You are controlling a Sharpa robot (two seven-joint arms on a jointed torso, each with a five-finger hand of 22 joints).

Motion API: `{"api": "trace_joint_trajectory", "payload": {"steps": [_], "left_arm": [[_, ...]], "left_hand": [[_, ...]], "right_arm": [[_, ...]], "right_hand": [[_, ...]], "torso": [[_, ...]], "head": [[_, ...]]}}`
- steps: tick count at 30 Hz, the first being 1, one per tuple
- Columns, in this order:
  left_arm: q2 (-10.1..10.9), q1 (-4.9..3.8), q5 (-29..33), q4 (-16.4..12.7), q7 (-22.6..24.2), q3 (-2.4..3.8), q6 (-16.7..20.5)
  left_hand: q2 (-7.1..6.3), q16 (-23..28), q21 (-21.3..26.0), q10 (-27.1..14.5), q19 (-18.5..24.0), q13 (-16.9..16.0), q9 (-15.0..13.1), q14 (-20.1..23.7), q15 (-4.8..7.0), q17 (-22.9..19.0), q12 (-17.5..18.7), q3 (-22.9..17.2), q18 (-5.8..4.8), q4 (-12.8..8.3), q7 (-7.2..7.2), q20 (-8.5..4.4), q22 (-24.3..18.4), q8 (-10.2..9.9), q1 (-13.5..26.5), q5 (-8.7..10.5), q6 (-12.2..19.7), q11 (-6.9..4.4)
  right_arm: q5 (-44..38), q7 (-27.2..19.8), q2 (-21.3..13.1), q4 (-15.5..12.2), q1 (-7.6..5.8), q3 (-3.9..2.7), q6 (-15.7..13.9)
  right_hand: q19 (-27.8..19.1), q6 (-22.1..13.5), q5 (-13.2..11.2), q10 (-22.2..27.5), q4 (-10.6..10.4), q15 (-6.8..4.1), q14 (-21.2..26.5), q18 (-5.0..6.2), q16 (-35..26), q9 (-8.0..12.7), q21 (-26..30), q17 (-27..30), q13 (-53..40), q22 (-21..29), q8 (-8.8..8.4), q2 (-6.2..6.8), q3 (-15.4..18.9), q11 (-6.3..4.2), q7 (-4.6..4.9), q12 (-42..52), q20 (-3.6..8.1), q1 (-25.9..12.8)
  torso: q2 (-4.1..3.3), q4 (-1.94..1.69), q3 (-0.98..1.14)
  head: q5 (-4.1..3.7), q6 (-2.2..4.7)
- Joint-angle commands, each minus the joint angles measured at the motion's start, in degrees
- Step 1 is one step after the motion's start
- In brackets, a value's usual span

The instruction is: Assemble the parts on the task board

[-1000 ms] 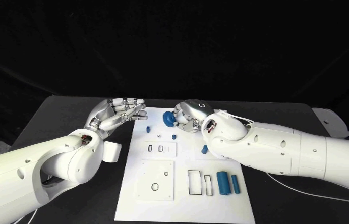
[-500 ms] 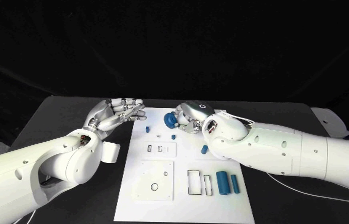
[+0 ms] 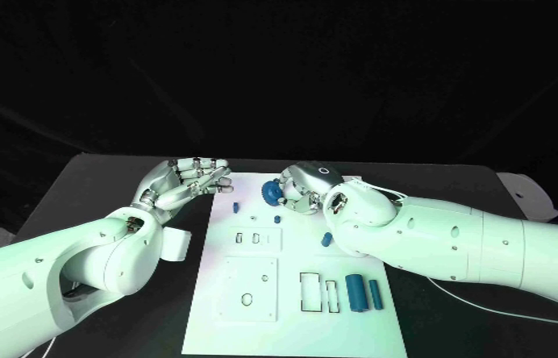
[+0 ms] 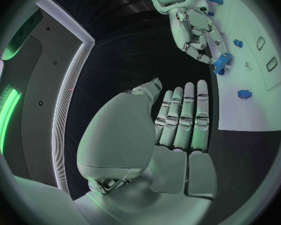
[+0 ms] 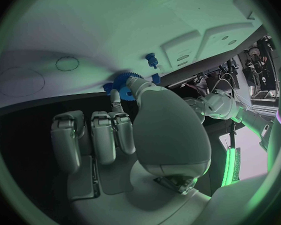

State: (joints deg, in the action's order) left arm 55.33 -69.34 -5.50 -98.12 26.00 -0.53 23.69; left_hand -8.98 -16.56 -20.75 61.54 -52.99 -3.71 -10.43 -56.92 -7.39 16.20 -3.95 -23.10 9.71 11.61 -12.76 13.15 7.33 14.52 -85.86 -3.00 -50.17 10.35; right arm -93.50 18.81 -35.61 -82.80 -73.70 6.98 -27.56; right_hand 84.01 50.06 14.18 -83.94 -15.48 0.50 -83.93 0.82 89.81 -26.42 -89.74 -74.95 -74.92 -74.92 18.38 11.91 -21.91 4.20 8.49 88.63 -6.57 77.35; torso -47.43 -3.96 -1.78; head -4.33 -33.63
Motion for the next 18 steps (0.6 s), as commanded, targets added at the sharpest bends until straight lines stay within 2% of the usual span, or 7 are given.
{"api": "trace_joint_trajectory", "payload": {"steps": [1,7,18], "left_arm": [[0.0,-0.06,0.1,-0.2,0.2,0.04,-1.1],[0.1,-0.06,0.1,-0.2,0.1,0.04,-1.1],[0.2,-0.06,0.1,-0.1,0.0,0.04,-1.3]], "left_hand": [[0.14,0.2,0.3,-0.3,0.4,-0.1,0.1,0.1,-0.11,0.1,0.3,-0.3,0.68,0.1,-1.16,0.08,-0.1,-0.3,0.5,0.12,0.3,-0.01],[0.14,0.2,0.3,-0.3,0.4,-0.1,0.1,0.1,-0.11,0.1,0.3,-0.3,0.68,0.1,-1.16,0.08,-0.1,-0.3,0.5,0.12,0.3,-0.01],[0.13,0.3,0.3,-0.4,0.4,-0.1,0.1,0.1,-0.13,0.1,0.3,-0.3,0.69,0.1,-1.18,0.1,-0.1,-0.4,0.6,0.12,0.3,0.02]], "right_arm": [[-0.9,0.3,-0.2,-0.3,0.06,-0.01,-1.2],[-0.8,0.3,-0.4,-0.5,0.08,-0.02,-1.5],[-0.6,0.6,-0.5,-0.7,0.09,-0.03,-1.4]], "right_hand": [[6.0,-0.1,-0.4,-4.8,-0.2,-0.3,-6.1,-0.82,0.2,0.0,-0.3,-15.1,-13.8,-15.1,-0.34,0.0,-0.1,0.0,0.37,0.0,0.28,-0.6],[6.0,-0.2,-0.6,-4.7,-0.4,-0.27,-6.1,-0.82,0.2,-0.1,-0.3,-15.1,-13.8,-15.1,-0.46,0.08,0.1,0.03,0.4,-0.1,0.26,-1.2],[6.0,-0.4,-1.3,-4.6,-0.5,-0.22,-6.1,-0.82,0.2,-0.1,-0.3,-15.1,-13.6,-15.1,-0.74,0.35,0.4,0.1,0.46,-0.3,0.21,-1.9]], "torso": [[0.0,-0.03,0.0],[0.02,0.06,0.0],[0.01,-0.05,0.02]], "head": [[0.09,-0.01],[0.02,-0.06],[-0.09,-0.03]]}}
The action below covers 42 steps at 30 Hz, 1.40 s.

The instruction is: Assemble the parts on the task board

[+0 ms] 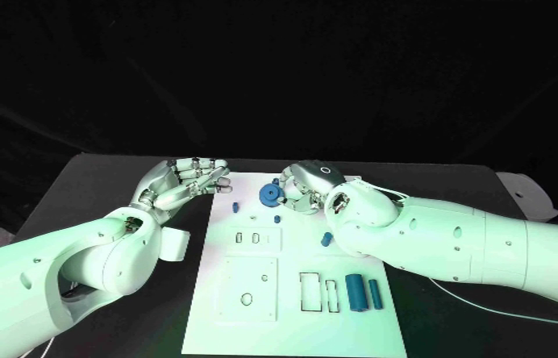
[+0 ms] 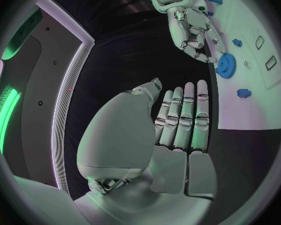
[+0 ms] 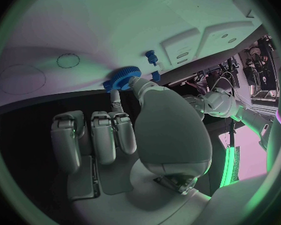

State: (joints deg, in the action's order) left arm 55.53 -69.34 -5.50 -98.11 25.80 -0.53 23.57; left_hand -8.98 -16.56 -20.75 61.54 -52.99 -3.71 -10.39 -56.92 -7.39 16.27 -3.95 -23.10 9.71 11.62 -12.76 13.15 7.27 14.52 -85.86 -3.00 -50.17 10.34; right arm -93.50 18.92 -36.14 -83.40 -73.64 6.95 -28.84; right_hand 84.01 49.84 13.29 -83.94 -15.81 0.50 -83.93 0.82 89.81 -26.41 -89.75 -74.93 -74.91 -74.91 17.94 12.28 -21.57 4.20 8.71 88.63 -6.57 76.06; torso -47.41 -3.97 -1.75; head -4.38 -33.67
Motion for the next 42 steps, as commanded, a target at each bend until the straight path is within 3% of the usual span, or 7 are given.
{"api": "trace_joint_trajectory", "payload": {"steps": [1,15,19,31,42], "left_arm": [[0.0,-0.06,0.1,-0.1,0.2,0.04,-1.2],[-0.2,-0.05,0.1,0.1,0.2,0.04,-1.3],[-0.6,-0.04,0.1,0.5,0.2,0.03,-1.3],[-1.0,-0.02,0.1,0.9,0.3,0.02,-1.3],[-1.0,-0.02,0.1,0.9,0.3,0.02,-1.1]], "left_hand": [[0.13,0.3,0.3,-0.4,0.4,-0.1,0.1,0.1,-0.13,0.0,0.3,-0.3,0.69,0.1,-1.18,0.1,0.0,-0.4,0.6,0.12,0.3,0.02],[0.13,0.3,0.3,-0.4,0.4,-0.1,0.1,0.1,-0.13,0.0,0.3,-0.3,0.69,0.1,-1.18,0.1,0.0,-0.4,0.6,0.12,0.3,0.02],[0.12,0.4,0.3,-0.5,0.5,-0.1,0.1,0.2,-0.15,0.1,0.3,-0.4,0.69,0.0,-1.2,0.12,-0.1,-0.4,0.6,0.11,0.4,0.04],[0.14,0.4,0.3,-0.5,0.5,-0.1,0.1,0.2,-0.15,0.1,0.3,-0.4,0.69,0.0,-1.2,0.12,-0.1,-0.4,0.6,0.11,0.4,0.04],[0.2,0.4,0.3,-0.5,0.5,-0.1,0.1,0.2,-0.16,0.1,0.3,-0.5,0.69,0.0,-1.21,0.13,-0.1,-0.5,0.6,0.11,0.4,0.06]], "right_arm": [[-0.5,0.5,0.0,-0.1,0.04,0.0,-0.1],[0.4,0.2,0.5,0.2,0.04,-0.01,0.3],[1.3,-0.1,0.9,0.4,0.04,-0.01,0.8],[3.1,-0.6,2.1,1.7,0.04,-0.01,2.9],[3.7,-0.7,2.5,2.5,0.04,0.01,5.5]], "right_hand": [[6.0,-0.2,-0.6,-4.5,-0.2,-0.22,-6.1,-0.82,0.2,-0.1,-0.3,-15.1,-13.6,-15.1,-0.32,-0.02,0.1,0.1,0.24,-0.3,0.21,-0.7],[6.0,-0.4,-1.3,-4.4,-0.2,-0.2,-6.1,-0.82,0.2,-0.1,-0.3,-15.1,-13.5,-15.1,-0.49,-0.06,0.2,0.12,0.26,-0.4,0.18,-0.9],[6.0,-1.8,-2.1,-4.3,-0.4,0.03,-6.1,-0.82,0.2,0.1,-0.3,-15.1,-13.3,-15.1,-1.65,-0.08,0.6,0.43,0.64,-0.6,0.04,-1.6],[6.0,-4.6,-3.2,-4.2,-0.4,0.65,-6.1,-0.82,0.2,1.0,-0.3,-15.1,-13.3,-15.1,-5.09,-0.93,1.9,1.13,1.35,-0.6,-0.58,-3.2],[6.0,-4.7,-3.3,-4.2,-0.5,0.65,-6.1,-0.82,0.2,1.1,-0.3,-15.1,-13.3,-15.1,-5.31,-1.02,2.0,1.13,1.31,-0.6,-0.6,-3.3]], "torso": [[-0.01,-0.04,-0.01],[-0.02,-0.02,-0.1],[-0.04,0.02,-0.17],[-0.02,-0.09,-0.08],[0.0,0.05,0.0]], "head": [[-0.04,0.01],[-0.18,0.02],[-0.26,0.04],[-0.31,-0.03],[-0.21,-0.08]]}}
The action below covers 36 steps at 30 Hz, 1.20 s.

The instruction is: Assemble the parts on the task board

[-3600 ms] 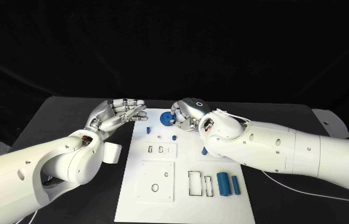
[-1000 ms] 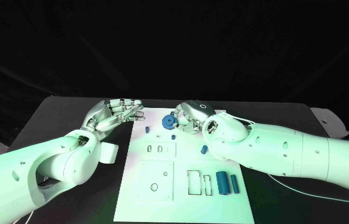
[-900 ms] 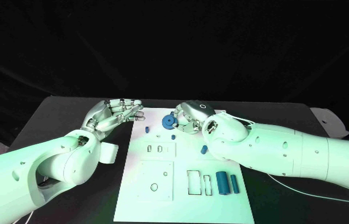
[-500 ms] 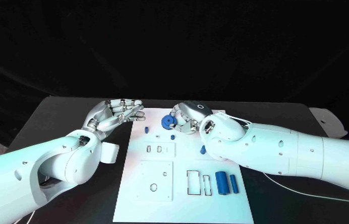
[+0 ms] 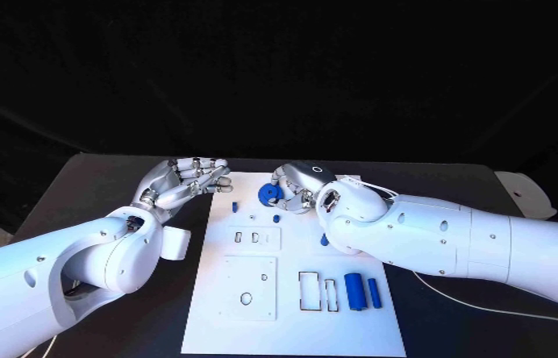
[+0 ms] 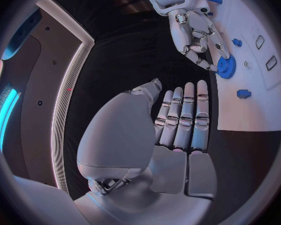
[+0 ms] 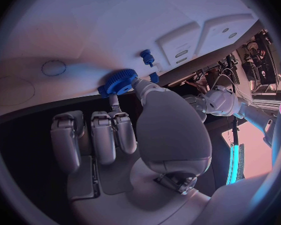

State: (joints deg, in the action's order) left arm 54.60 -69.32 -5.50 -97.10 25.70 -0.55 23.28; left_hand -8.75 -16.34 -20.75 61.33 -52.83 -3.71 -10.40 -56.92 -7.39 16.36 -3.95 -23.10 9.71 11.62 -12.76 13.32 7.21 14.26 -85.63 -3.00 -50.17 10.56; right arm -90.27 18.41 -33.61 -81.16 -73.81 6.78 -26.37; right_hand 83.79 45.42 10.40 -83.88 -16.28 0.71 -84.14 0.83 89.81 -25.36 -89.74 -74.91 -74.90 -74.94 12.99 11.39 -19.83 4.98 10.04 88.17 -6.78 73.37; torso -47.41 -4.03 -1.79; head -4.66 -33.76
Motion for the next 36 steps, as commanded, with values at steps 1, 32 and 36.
{"api": "trace_joint_trajectory", "payload": {"steps": [1,32,36], "left_arm": [[-0.1,-0.05,0.1,-0.1,0.5,0.03,-0.9],[0.4,-0.05,0.1,-0.1,0.4,0.03,-0.7],[0.5,-0.05,0.1,0.0,0.4,0.03,-0.7]], "left_hand": [[-0.03,0.2,0.3,-0.3,0.3,-0.1,0.1,0.2,-0.16,0.0,0.3,-0.5,0.69,0.0,-1.21,-0.04,0.0,-0.2,0.4,0.11,0.4,-0.16],[-0.03,0.2,0.3,-0.3,0.3,-0.1,0.1,0.2,-0.16,0.0,0.3,-0.5,0.69,0.0,-1.21,-0.04,0.0,-0.2,0.4,0.11,0.4,-0.16],[0.05,0.3,0.3,-0.4,0.3,-0.1,0.1,0.2,-0.17,0.1,0.3,-0.6,0.7,-0.1,-1.24,-0.03,-0.1,-0.3,0.4,0.12,0.4,-0.14]], "right_arm": [[0.5,-0.2,0.0,0.3,0.21,0.18,3.0],[-1.7,1.0,-4.1,-3.5,0.19,0.16,-2.3],[-1.6,-0.1,-7.0,-5.9,-0.01,-0.05,-6.8]], "right_hand": [[6.2,-0.3,-0.4,-4.3,0.0,0.43,-5.9,-0.83,0.2,0.0,-0.3,-15.1,-13.3,-15.1,-0.36,-0.13,0.2,0.35,-0.01,-0.1,-0.38,-0.6],[6.2,1.4,0.3,-4.7,0.4,0.44,-5.9,-0.83,0.2,0.0,-0.3,-15.1,-13.7,-15.1,-0.29,-0.43,0.1,0.34,0.02,0.3,-0.4,-0.1],[6.2,1.7,0.5,-4.7,0.4,0.44,-5.9,-0.83,0.2,0.0,-0.3,-15.1,-13.8,-15.1,-0.29,-0.51,0.0,0.35,0.02,0.3,-0.41,0.0]], "torso": [[0.0,0.13,0.05],[-0.02,0.13,0.08],[0.03,0.18,0.07]], "head": [[0.08,0.0],[-0.02,-0.24],[-0.07,-0.13]]}}
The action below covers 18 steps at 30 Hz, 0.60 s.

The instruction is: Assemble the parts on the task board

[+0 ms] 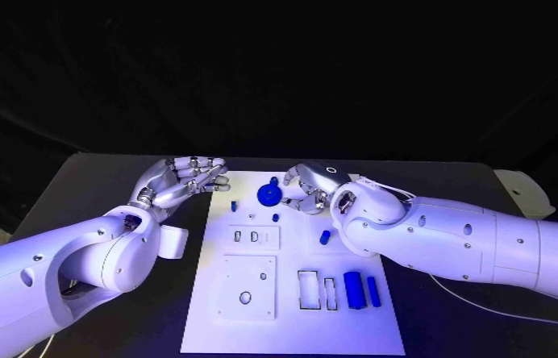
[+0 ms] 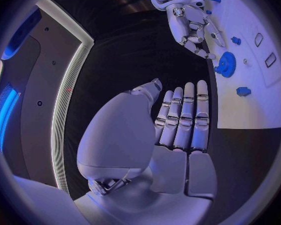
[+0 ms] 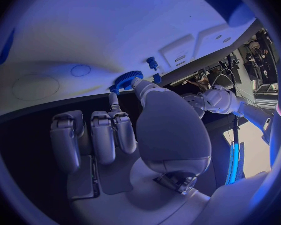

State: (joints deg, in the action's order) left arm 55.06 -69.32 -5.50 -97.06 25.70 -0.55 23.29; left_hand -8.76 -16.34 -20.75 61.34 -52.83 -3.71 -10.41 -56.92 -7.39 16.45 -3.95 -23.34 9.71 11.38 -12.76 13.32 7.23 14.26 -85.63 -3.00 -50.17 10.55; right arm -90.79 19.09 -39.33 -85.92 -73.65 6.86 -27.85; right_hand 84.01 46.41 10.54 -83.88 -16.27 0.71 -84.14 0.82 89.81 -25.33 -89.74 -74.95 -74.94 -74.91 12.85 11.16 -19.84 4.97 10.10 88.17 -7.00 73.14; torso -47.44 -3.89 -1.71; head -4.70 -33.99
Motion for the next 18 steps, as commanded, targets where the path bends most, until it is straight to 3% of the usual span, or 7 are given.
{"api": "trace_joint_trajectory", "payload": {"steps": [1,4,8,14,18], "left_arm": [[0.0,-0.05,0.1,-0.1,0.4,0.03,-0.7],[0.1,-0.05,0.1,0.0,0.5,0.03,-0.8],[0.2,-0.05,0.1,0.0,0.6,0.02,-1.5],[0.1,-0.05,-0.2,0.4,1.0,0.01,-2.5],[-0.1,-0.04,-0.7,0.8,1.2,0.0,-3.1]], "left_hand": [[0.05,0.3,0.3,-0.4,0.3,-0.1,0.1,0.2,-0.17,0.0,0.3,-0.4,0.7,0.1,-1.24,-0.02,-0.1,-0.3,0.4,0.12,0.4,-0.13],[0.05,0.3,0.3,-0.4,0.3,-0.1,0.1,0.2,-0.17,0.0,0.3,-0.4,0.7,0.1,-1.24,-0.02,-0.1,-0.3,0.4,0.12,0.4,-0.13],[0.01,0.3,0.3,-0.4,0.3,-0.1,0.1,0.2,-0.18,0.1,0.3,-0.4,0.7,0.1,-1.24,-0.02,-0.1,-0.3,0.4,0.12,0.4,-0.12],[-0.23,0.4,0.3,-0.4,0.3,-0.1,0.1,0.2,-0.16,0.1,0.3,-0.3,0.7,-0.1,-1.1,-0.02,-0.1,-0.3,0.3,0.12,0.5,-0.18],[-0.4,0.5,0.3,-0.3,0.4,-0.1,0.0,0.1,-0.11,0.2,0.2,-0.3,0.71,-0.3,-0.88,-0.01,-0.2,-0.3,0.2,0.12,0.4,-0.31]], "right_arm": [[-0.6,-1.5,-2.3,-1.9,-0.34,-0.18,-6.2],[3.3,-5.6,-5.8,-3.9,-1.28,-0.31,-7.1],[13.8,-14.0,-11.4,-5.4,-2.77,-0.37,-3.8],[25.0,-21.7,-17.7,-4.0,-3.51,-0.25,2.3],[27.0,-24.0,-19.9,-2.5,-3.41,-0.08,4.3]], "right_hand": [[6.0,0.7,0.4,-4.7,0.4,0.44,-5.9,-0.82,0.2,0.0,-0.3,-15.1,-13.7,-15.1,-0.15,-0.28,0.0,0.35,-0.04,0.3,-0.19,0.2],[6.0,1.1,0.2,-4.6,0.6,0.35,-5.9,-0.82,0.2,0.0,-0.3,-15.1,-13.6,-15.1,-0.17,-0.36,-0.1,0.33,-0.11,0.2,-0.16,0.6],[6.0,2.0,-0.8,-4.0,1.9,-0.21,-5.9,-0.82,0.2,0.2,-0.3,-15.1,-13.0,-15.1,-0.61,-0.22,-1.0,0.05,-0.46,-0.5,0.26,2.6],[6.0,2.0,-1.4,-2.5,3.6,-1.03,-5.9,-0.82,0.2,0.6,-0.3,-15.1,-11.6,-15.1,-1.52,1.02,-1.3,-0.88,-1.56,-2.2,1.0,4.9],[6.0,1.6,-1.0,-2.4,4.2,-1.51,-5.9,-0.82,0.2,0.7,-0.3,-15.1,-11.6,-15.1,-2.02,1.61,-1.1,-1.46,-2.22,-2.3,1.41,5.5]], "torso": [[0.08,0.1,0.02],[0.14,0.21,0.04],[0.34,0.63,0.13],[0.69,1.27,0.48],[0.82,1.44,0.71]], "head": [[-0.02,0.09],[-0.06,0.18],[-0.45,0.42],[-0.91,0.48],[-1.11,0.45]]}}
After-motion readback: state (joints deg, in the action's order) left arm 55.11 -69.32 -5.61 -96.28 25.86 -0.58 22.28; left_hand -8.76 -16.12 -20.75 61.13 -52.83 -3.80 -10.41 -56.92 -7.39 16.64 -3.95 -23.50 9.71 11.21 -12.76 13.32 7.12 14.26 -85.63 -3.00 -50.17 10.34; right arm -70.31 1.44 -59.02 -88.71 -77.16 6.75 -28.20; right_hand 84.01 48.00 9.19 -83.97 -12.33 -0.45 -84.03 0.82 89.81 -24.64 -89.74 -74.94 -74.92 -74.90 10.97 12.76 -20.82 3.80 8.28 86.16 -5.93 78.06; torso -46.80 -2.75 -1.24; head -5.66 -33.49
